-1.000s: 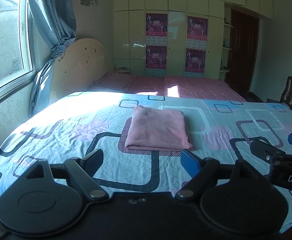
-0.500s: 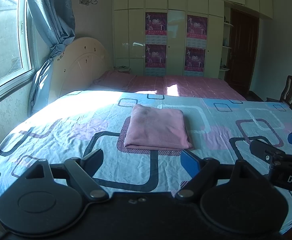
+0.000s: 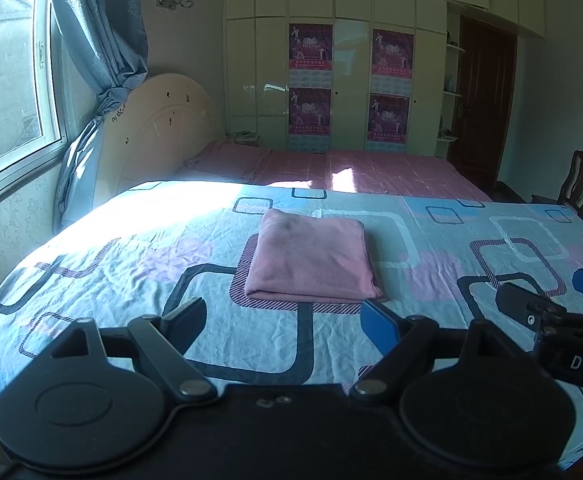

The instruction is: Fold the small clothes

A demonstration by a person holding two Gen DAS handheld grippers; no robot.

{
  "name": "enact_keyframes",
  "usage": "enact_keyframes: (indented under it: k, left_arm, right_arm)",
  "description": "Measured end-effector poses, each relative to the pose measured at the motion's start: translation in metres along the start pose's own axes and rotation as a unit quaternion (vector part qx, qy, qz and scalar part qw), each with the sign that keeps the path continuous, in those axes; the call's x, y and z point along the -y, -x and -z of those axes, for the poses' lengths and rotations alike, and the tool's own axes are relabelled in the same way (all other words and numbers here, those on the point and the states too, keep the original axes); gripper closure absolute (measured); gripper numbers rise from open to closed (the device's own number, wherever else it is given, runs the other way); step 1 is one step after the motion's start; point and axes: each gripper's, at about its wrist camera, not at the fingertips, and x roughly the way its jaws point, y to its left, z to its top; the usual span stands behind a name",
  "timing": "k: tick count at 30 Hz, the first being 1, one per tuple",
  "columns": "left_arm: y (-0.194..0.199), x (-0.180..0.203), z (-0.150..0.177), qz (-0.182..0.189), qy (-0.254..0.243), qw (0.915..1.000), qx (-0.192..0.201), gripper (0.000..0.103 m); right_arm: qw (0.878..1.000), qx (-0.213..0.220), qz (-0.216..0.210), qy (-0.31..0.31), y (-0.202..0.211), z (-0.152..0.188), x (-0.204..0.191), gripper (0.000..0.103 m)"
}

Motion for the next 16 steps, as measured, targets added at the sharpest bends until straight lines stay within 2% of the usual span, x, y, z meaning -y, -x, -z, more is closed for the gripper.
enact_keyframes:
  k: [7,13,16]
  left_arm:
    - [-0.012,0.002,-0.002,0.008,-0.003,0.9999,-0.011,0.019]
    - [-0.018,0.004,-0.001,0.01,-0.017,0.9997,0.014,0.02]
    - [-0.031,0.005,-0.003,0.012,-0.027,0.9995,0.007,0.019]
  right_arm:
    - [1.0,-0.006,0.002,-0.004,-0.006,0.001,0.003,0.0]
    - [1.0,-0.016,0.011,-0.008,-0.016,0.004,0.007,0.0]
    - [1.0,-0.023,0.018,-0.012,-0.023,0.007,0.012,0.0]
